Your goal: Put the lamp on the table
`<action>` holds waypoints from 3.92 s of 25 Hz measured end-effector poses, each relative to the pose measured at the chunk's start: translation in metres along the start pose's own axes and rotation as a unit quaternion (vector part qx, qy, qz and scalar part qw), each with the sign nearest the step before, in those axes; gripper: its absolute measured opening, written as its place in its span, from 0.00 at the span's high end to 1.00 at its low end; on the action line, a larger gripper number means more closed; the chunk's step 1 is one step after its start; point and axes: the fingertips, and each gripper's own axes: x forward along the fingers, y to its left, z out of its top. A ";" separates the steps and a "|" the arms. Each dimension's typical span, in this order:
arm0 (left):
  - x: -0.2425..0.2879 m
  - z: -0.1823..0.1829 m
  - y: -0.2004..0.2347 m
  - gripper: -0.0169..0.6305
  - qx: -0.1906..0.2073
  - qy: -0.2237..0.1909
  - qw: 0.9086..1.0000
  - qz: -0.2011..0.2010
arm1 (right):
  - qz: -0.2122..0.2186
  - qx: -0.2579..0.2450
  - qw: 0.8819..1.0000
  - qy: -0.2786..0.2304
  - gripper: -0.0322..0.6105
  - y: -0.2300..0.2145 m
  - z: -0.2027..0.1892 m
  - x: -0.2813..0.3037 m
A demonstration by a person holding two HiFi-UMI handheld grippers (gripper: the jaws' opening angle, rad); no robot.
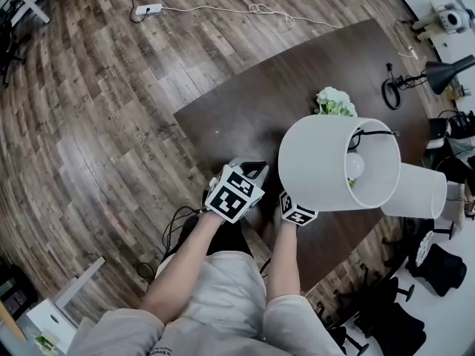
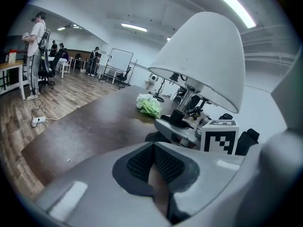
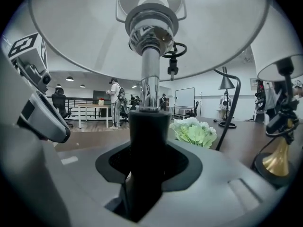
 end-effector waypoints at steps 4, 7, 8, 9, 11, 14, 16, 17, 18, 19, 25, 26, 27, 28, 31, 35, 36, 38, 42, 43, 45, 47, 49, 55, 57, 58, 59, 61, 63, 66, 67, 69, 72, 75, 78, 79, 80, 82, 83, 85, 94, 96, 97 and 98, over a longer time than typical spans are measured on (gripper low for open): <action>-0.002 -0.003 -0.003 0.97 -0.003 0.003 1.000 -0.002 | -0.003 0.002 1.000 -0.004 0.69 0.000 0.001 0.001; -0.002 -0.003 -0.004 0.97 0.000 -0.002 1.000 -0.002 | -0.007 0.004 1.000 -0.010 0.69 0.000 0.000 -0.001; -0.002 -0.003 -0.005 0.97 0.004 -0.003 1.000 -0.002 | -0.008 0.008 1.000 -0.013 0.69 0.000 0.000 -0.002; -0.003 -0.004 -0.005 0.97 0.009 -0.002 1.000 -0.001 | -0.008 0.011 1.000 -0.015 0.69 0.001 0.000 -0.004; -0.006 -0.005 -0.006 0.97 0.014 0.001 1.000 -0.001 | -0.008 0.012 1.000 -0.016 0.65 0.003 0.002 -0.007; -0.015 -0.006 -0.007 0.97 0.013 0.003 1.000 -0.001 | -0.018 0.013 1.000 -0.012 0.65 0.004 0.004 -0.011; -0.022 -0.009 -0.008 0.97 0.019 0.006 1.000 -0.001 | -0.024 0.011 1.000 -0.002 0.64 0.007 0.001 -0.015; -0.026 -0.011 -0.009 0.97 0.024 0.010 1.000 -0.002 | -0.027 0.008 1.000 0.005 0.63 0.009 -0.001 -0.018; -0.030 -0.014 -0.008 0.97 0.030 0.013 0.999 -0.002 | -0.030 0.005 0.999 0.012 0.64 0.010 -0.003 -0.022; -0.034 -0.016 -0.006 0.97 0.034 0.015 0.999 0.000 | -0.032 0.004 0.999 0.017 0.64 0.010 -0.006 -0.026; -0.059 -0.023 -0.002 0.97 0.055 0.013 0.998 0.005 | -0.047 0.018 0.998 0.026 0.66 0.027 -0.018 -0.064; -0.062 -0.024 -0.005 0.97 0.064 0.014 0.998 0.002 | -0.049 0.022 0.998 0.026 0.66 0.030 -0.019 -0.072; -0.066 -0.026 -0.007 0.97 0.071 0.015 0.997 0.001 | -0.050 0.026 0.998 0.026 0.66 0.034 -0.020 -0.080; -0.069 -0.028 -0.010 0.97 0.077 0.016 0.997 0.001 | -0.050 0.030 0.998 0.027 0.67 0.037 -0.021 -0.088; -0.081 -0.031 -0.024 0.97 0.099 0.019 0.995 -0.006 | -0.056 0.052 0.997 0.030 0.67 0.046 -0.021 -0.116; -0.099 -0.032 -0.054 0.97 0.132 0.020 0.991 -0.030 | -0.047 0.092 0.994 0.038 0.68 0.062 -0.006 -0.162; -0.102 -0.034 -0.062 0.97 0.137 0.020 0.990 -0.035 | -0.043 0.097 0.994 0.039 0.68 0.065 -0.001 -0.174; -0.107 -0.038 -0.081 0.97 0.148 0.023 0.988 -0.043 | -0.046 0.102 0.993 0.037 0.69 0.064 0.008 -0.198; -0.113 -0.042 -0.116 0.97 0.158 0.036 0.984 -0.076 | -0.074 0.114 0.990 0.033 0.71 0.048 0.022 -0.235; -0.116 -0.043 -0.124 0.97 0.154 0.037 0.984 -0.083 | -0.080 0.120 0.989 0.035 0.72 0.046 0.024 -0.243; -0.124 -0.048 -0.136 0.97 0.152 0.040 0.984 -0.088 | -0.087 0.136 0.986 0.037 0.74 0.043 0.026 -0.259; -0.127 -0.050 -0.146 0.97 0.152 0.040 0.984 -0.087 | -0.087 0.151 0.984 0.032 0.76 0.042 0.030 -0.271; -0.127 -0.049 -0.152 0.97 0.150 0.038 0.985 -0.082 | -0.079 0.161 0.983 0.027 0.77 0.043 0.035 -0.274; -0.138 -0.055 -0.176 0.97 0.067 0.013 0.996 -0.061 | -0.040 0.219 0.975 0.020 0.81 0.072 0.039 -0.296; -0.145 -0.058 -0.188 0.97 0.058 0.004 0.997 -0.052 | -0.021 0.207 0.978 0.018 0.81 0.080 0.048 -0.306; -0.148 -0.059 -0.194 0.97 0.062 0.002 0.997 -0.046 | -0.013 0.199 0.980 0.015 0.81 0.082 0.053 -0.310; -0.151 -0.060 -0.198 0.97 0.068 0.000 0.997 -0.042 | -0.006 0.192 0.981 0.012 0.82 0.083 0.057 -0.315; -0.156 -0.064 -0.206 0.97 0.087 -0.002 0.996 -0.037 | 0.005 0.177 0.984 0.012 0.84 0.085 0.059 -0.327; -0.158 -0.070 -0.216 0.97 0.118 0.002 0.992 -0.038 | 0.014 0.162 0.987 0.016 0.84 0.084 0.055 -0.341; -0.163 -0.074 -0.228 0.97 0.148 0.006 0.989 -0.024 | 0.021 0.145 0.989 0.015 0.85 0.076 0.052 -0.363; -0.169 -0.073 -0.231 0.97 0.144 0.001 0.989 -0.015 | 0.023 0.144 0.989 0.012 0.86 0.075 0.051 -0.370; -0.182 -0.071 -0.238 0.97 0.123 -0.020 0.992 0.002 | 0.026 0.147 0.989 0.005 0.87 0.074 0.052 -0.379; -0.194 -0.080 -0.253 0.97 0.098 -0.039 0.994 0.025 | 0.032 0.145 0.989 0.003 0.88 0.076 0.051 -0.392; -0.204 -0.094 -0.265 0.97 0.075 -0.049 0.995 0.038 | 0.040 0.134 0.990 0.006 0.89 0.081 0.047 -0.403; -0.215 -0.102 -0.273 0.97 0.074 -0.054 0.995 0.048 | 0.050 0.122 0.991 0.011 0.89 0.086 0.047 -0.410; -0.219 -0.102 -0.275 0.97 0.077 -0.057 0.994 0.051 | 0.052 0.118 0.992 0.012 0.89 0.087 0.046 -0.413; -0.222 -0.103 -0.277 0.97 0.078 -0.061 0.994 0.054 | 0.053 0.116 0.992 0.014 0.90 0.087 0.045 -0.415; -0.229 -0.105 -0.278 0.97 0.077 -0.068 0.993 0.059 | 0.053 0.115 0.992 0.021 0.90 0.088 0.039 -0.418; -0.233 -0.107 -0.277 0.97 0.076 -0.070 0.993 0.061 | 0.055 0.113 0.992 0.026 0.91 0.090 0.035 -0.418; -0.239 -0.110 -0.273 0.97 0.074 -0.074 0.992 0.066 | 0.062 0.106 0.992 0.039 0.91 0.095 0.029 -0.418; -0.248 -0.115 -0.281 0.97 0.077 -0.084 0.991 0.067 | 0.079 0.084 0.992 0.056 0.91 0.094 0.023 -0.429; -0.250 -0.115 -0.282 0.97 0.084 -0.085 0.990 0.069 | 0.072 0.081 0.993 0.050 0.91 0.092 0.026 -0.430; -0.250 -0.115 -0.283 0.97 0.088 -0.085 0.990 0.070 | 0.065 0.080 0.994 0.045 0.91 0.090 0.027 -0.430; -0.250 -0.114 -0.284 0.97 0.092 -0.086 0.989 0.072 | 0.058 0.080 0.994 0.041 0.91 0.087 0.028 -0.431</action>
